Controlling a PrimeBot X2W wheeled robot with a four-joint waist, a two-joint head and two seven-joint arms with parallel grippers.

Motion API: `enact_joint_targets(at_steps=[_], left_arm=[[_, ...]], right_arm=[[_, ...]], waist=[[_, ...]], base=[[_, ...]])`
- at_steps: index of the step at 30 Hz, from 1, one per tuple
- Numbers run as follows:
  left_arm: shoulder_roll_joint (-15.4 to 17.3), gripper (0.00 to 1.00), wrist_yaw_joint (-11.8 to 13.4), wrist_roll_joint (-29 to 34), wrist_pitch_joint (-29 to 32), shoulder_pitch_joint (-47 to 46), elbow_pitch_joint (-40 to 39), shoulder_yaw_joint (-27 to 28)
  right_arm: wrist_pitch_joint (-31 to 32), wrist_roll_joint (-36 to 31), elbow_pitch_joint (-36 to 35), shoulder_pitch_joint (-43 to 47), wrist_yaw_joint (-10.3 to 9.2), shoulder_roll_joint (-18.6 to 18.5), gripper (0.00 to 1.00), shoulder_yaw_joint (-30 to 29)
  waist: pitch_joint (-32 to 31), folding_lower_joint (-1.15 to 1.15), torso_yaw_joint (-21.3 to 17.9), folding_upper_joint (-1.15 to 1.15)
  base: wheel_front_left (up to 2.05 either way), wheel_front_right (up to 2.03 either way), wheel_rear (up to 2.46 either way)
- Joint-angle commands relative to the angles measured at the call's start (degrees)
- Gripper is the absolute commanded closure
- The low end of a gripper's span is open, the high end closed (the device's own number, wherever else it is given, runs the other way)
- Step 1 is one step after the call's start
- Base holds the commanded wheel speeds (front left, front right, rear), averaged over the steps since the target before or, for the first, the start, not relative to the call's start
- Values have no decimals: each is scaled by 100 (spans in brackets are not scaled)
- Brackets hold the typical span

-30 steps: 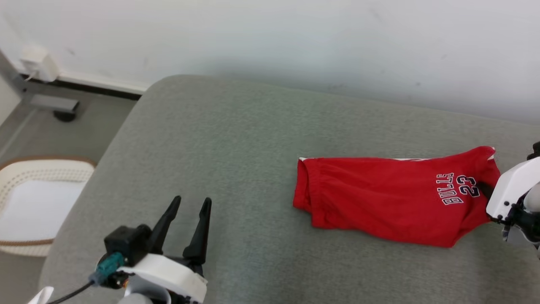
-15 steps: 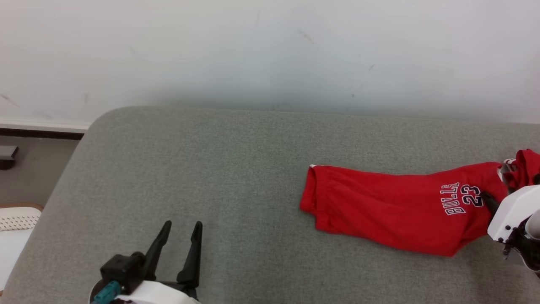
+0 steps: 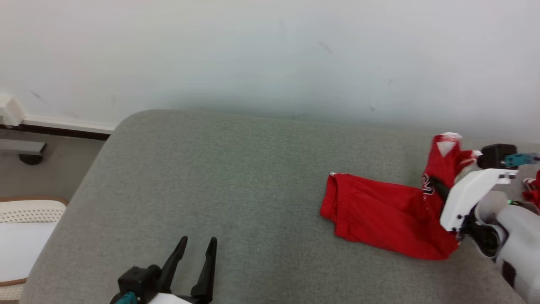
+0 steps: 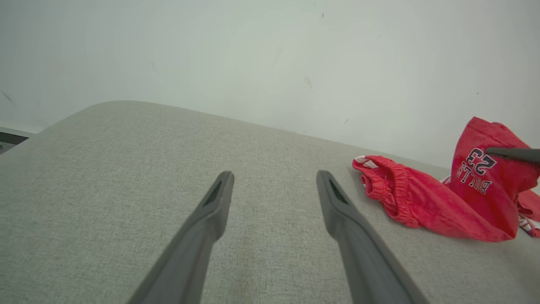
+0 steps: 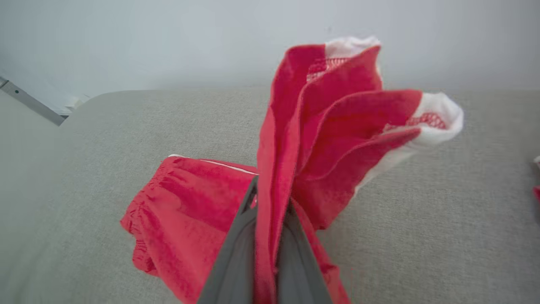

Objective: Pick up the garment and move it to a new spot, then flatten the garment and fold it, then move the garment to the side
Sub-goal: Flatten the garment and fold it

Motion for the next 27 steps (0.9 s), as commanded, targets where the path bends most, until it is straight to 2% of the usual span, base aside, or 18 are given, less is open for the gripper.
enact_joint_targets(at_steps=[1, 11, 18, 19, 20, 21, 27], left_arm=[[-8, 0, -15, 57, 3, 58, 31, 21], [-128, 0, -166, 161, 2, -104, 267, 90], [-217, 0, -211, 196, 2, -141, 351, 195], [-228, 0, -215, 209, 2, -150, 361, 205], [-238, 0, -215, 221, 2, -160, 371, 213], [-244, 0, -225, 232, 2, -175, 379, 227], [-276, 0, -263, 265, 2, -204, 410, 323]], right_arm=[[21, -51, -6, -52, 0, 50, 100, 27], [439, -125, 616, -183, 0, 917, 100, 106], [538, -203, 1023, -281, 0, 1313, 100, 126], [560, -213, 1077, -294, 0, 1371, 87, 128], [556, -216, 1121, -302, 0, 1426, 58, 130], [547, -227, 1157, -305, 0, 1472, 0, 133], [250, -210, 896, -220, 0, 1624, 0, 80]], waist=[[-37, 0, 72, 0], [22, 0, 479, 0], [144, 0, 566, 0], [162, 0, 556, 0], [177, 0, 543, 0], [187, 0, 526, 0], [179, 0, 328, 0]], base=[[0, 0, 0], [0, 0, 0], [0, 0, 0], [0, 0, 0], [0, 0, 0], [0, 0, 0], [0, 0, 0]])
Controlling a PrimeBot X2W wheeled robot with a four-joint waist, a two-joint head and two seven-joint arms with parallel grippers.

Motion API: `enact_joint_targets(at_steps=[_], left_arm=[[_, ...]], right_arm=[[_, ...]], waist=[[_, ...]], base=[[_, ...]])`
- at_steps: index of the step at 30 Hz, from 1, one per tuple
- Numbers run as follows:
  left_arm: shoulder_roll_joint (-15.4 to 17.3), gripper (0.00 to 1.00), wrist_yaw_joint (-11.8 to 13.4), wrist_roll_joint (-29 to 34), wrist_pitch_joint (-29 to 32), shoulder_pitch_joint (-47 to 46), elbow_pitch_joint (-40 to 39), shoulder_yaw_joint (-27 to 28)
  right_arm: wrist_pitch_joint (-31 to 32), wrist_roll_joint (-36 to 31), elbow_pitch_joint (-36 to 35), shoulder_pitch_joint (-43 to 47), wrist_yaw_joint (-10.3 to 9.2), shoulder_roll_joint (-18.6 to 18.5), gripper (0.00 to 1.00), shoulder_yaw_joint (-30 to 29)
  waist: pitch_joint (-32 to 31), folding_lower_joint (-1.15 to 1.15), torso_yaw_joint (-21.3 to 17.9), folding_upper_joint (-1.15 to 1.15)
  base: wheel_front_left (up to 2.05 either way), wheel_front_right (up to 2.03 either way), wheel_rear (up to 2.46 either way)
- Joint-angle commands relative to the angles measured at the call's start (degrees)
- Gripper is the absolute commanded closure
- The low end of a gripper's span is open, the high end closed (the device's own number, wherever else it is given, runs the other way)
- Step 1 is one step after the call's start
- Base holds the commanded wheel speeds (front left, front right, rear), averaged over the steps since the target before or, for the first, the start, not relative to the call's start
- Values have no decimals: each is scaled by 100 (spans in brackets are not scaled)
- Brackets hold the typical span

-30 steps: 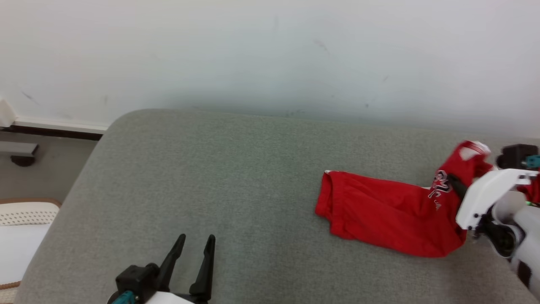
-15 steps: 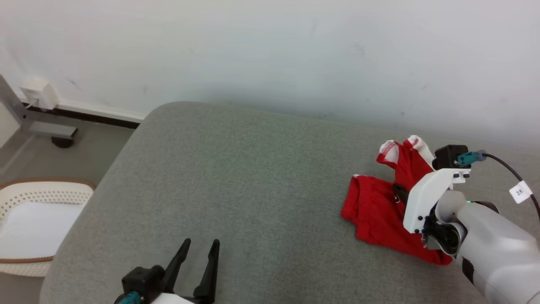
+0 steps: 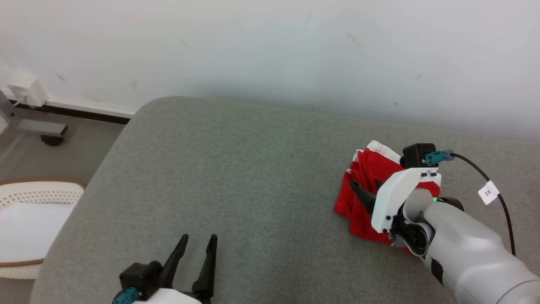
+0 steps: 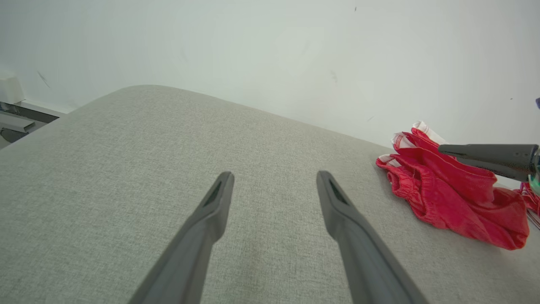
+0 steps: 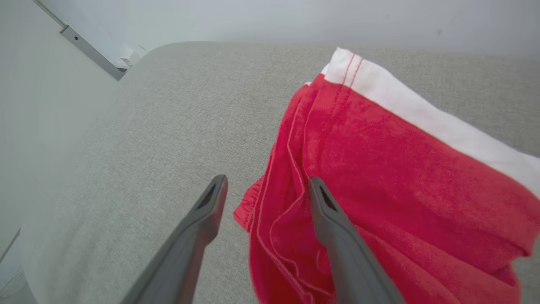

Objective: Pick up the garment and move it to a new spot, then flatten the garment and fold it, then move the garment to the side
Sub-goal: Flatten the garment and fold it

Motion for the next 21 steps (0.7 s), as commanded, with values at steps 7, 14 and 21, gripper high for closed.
enact_joint_targets(at_steps=[7, 14, 21], left_arm=[[-37, 0, -31, 134, 4, 67, -45, 133], [-91, 0, -67, 161, 4, 132, -86, 178], [-133, 0, -98, 192, 4, 97, -117, 185]], right_arm=[[-994, 7, -931, 127, 0, -439, 0, -261], [-1874, -49, -1097, 380, 0, -1192, 0, -549], [-2077, 61, -687, 681, 0, -1409, 24, -831]], waist=[[-79, 0, -353, 0], [-133, 0, -583, 0], [-28, 0, -609, 0]], base=[[0, 0, 0], [0, 0, 0], [0, 0, 0]])
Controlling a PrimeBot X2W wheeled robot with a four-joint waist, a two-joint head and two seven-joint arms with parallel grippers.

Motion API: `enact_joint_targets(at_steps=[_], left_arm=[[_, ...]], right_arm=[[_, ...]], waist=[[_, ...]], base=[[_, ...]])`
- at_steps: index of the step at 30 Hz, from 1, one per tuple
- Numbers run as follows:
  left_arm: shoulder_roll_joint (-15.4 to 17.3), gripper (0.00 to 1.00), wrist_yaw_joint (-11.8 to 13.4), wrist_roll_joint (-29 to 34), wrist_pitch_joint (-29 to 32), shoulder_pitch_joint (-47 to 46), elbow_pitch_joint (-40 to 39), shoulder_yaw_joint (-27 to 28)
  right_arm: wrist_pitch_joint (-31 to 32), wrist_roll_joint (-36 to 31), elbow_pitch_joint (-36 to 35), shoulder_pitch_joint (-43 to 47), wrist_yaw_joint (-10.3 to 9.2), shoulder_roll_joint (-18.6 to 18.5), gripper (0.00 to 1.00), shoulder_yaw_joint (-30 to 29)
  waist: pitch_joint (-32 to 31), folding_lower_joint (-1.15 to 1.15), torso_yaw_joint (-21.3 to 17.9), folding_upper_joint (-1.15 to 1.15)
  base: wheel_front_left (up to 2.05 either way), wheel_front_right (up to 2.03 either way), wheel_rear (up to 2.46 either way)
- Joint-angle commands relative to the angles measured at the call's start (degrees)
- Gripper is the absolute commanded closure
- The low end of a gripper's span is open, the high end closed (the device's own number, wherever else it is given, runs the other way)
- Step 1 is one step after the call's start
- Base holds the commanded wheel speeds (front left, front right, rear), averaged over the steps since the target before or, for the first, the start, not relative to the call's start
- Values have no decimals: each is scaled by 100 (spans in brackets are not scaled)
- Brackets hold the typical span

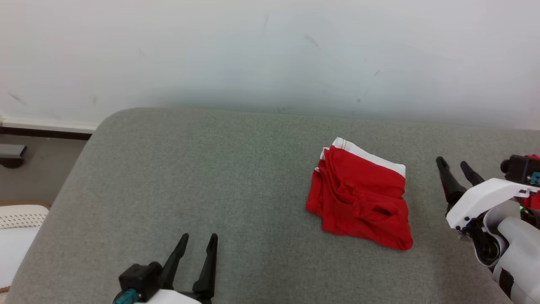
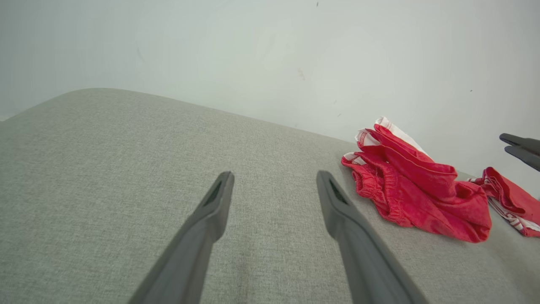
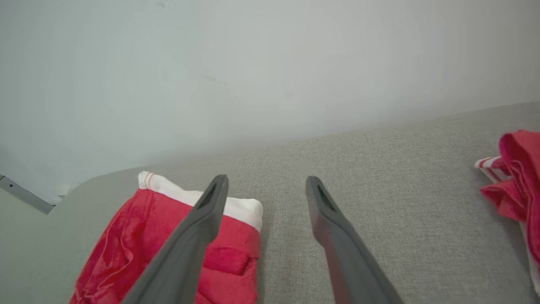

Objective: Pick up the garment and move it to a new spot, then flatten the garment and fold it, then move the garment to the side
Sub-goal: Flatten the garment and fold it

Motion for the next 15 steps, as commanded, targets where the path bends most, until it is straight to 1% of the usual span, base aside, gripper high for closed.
enact_joint_targets(at_steps=[1, 2, 3, 6, 10, 15], left_arm=[[-13, 0, -12, 46, 3, -2, -1, 9], [-15, 0, -18, 49, 2, -29, 7, -3], [-16, 0, -26, 48, 2, -53, 17, -16], [-22, 0, -45, 38, 3, -101, 39, -22], [-33, 0, -52, 32, 3, -130, 77, -11], [-44, 0, -61, 12, 2, -147, 121, 1]], right_arm=[[-48, 67, 119, 64, 0, 60, 56, -67], [-52, 94, 215, 46, 0, 126, 91, -107], [-42, 80, 295, 31, 0, 195, 100, -107], [67, 90, 505, 15, 0, 388, 100, -76], [369, 144, 713, 71, 0, 670, 100, -18], [606, 97, 712, 205, 0, 1006, 100, 95]], waist=[[45, 0, 24, 0], [72, 0, 47, 0], [96, 0, 76, 0], [154, 0, 189, 0], [207, 0, 362, 0], [252, 0, 569, 0]], base=[[0, 0, 0], [0, 0, 0], [0, 0, 0], [0, 0, 0], [0, 0, 0], [0, 0, 0]])
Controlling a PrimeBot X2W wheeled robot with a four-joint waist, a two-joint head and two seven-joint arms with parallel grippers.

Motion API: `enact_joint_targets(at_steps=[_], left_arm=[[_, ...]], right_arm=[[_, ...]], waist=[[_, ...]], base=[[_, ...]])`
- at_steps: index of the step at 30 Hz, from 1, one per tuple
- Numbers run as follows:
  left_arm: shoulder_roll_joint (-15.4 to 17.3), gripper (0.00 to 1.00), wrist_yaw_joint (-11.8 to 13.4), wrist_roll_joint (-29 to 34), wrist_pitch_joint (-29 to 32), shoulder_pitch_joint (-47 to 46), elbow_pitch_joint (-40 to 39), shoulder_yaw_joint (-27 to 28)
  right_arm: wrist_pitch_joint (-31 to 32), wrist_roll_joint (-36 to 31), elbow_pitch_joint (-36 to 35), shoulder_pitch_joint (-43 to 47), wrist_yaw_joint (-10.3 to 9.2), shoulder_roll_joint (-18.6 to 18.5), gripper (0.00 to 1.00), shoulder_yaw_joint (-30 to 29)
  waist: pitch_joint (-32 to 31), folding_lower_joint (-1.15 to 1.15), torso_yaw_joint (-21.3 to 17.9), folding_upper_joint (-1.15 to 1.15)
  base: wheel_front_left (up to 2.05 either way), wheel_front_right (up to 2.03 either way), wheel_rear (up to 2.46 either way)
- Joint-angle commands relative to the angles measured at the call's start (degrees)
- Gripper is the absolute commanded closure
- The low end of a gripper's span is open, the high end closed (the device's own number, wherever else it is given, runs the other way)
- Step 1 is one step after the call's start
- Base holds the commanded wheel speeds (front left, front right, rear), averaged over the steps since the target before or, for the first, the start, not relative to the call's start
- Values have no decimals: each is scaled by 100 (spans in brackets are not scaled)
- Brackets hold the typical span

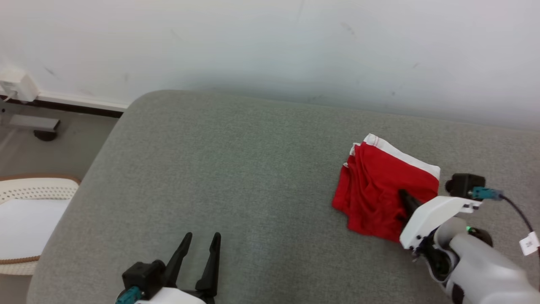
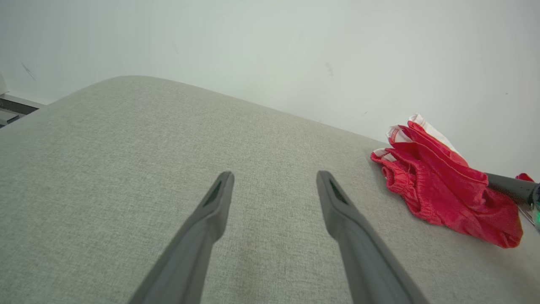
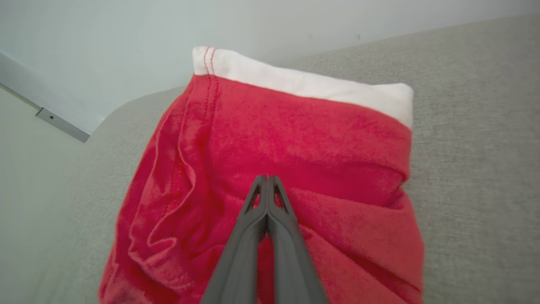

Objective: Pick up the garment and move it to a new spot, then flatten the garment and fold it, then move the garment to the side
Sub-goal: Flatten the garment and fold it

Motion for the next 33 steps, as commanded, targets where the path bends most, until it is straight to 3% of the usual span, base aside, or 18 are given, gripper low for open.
enact_joint_targets(at_steps=[1, 12, 15, 20, 21, 22, 23, 24, 25, 33], left_arm=[[14, 0, -3, 9, 2, -78, 7, 24], [7, 0, -26, 58, 3, -110, 39, 60], [4, 0, -29, 79, 3, -76, 0, 100], [3, 0, -29, 124, 3, 31, -98, 207], [4, 0, -29, 135, 3, 50, -129, 235], [5, 0, -27, 142, 3, 64, -160, 264], [5, 0, -22, 155, 3, 80, -193, 295], [5, 0, -17, 165, 3, 91, -226, 333], [4, 0, -11, 180, 3, 105, -262, 366], [28, 0, 20, 296, 3, 166, -509, 745]], right_arm=[[9, 8, -54, 99, 0, 95, 100, 23], [-142, -209, -606, 278, 0, 632, 100, 349], [-357, -313, -895, 301, 0, 610, 100, 399], [-658, -572, -1439, 260, 0, 266, 100, 308], [-673, -651, -1558, 249, 0, 178, 88, 264], [-696, -743, -1678, 247, 0, 83, 63, 212], [-708, -872, -1813, 216, 0, -31, 51, 95], [-706, -1028, -1964, 182, 0, -141, 9, -87], [-702, -1203, -2096, 206, 0, -238, 0, -285], [-704, -2755, -3213, 783, 0, -760, 0, -1743]], waist=[[34, 0, 84, 0], [60, 0, 121, 0], [-1, 0, 37, 0], [-139, 0, -203, 0], [-168, 0, -267, 0], [-197, 0, -337, 0], [-219, 0, -410, 0], [-238, 0, -490, 0], [-257, 0, -572, 0], [-339, 0, -1230, 0]], base=[[0, 0, 0], [0, 0, 0], [0, 0, 0], [0, 0, 0], [0, 0, 0], [0, 0, 0], [0, 0, 0], [0, 0, 0], [0, 0, 0], [0, 0, 0]])
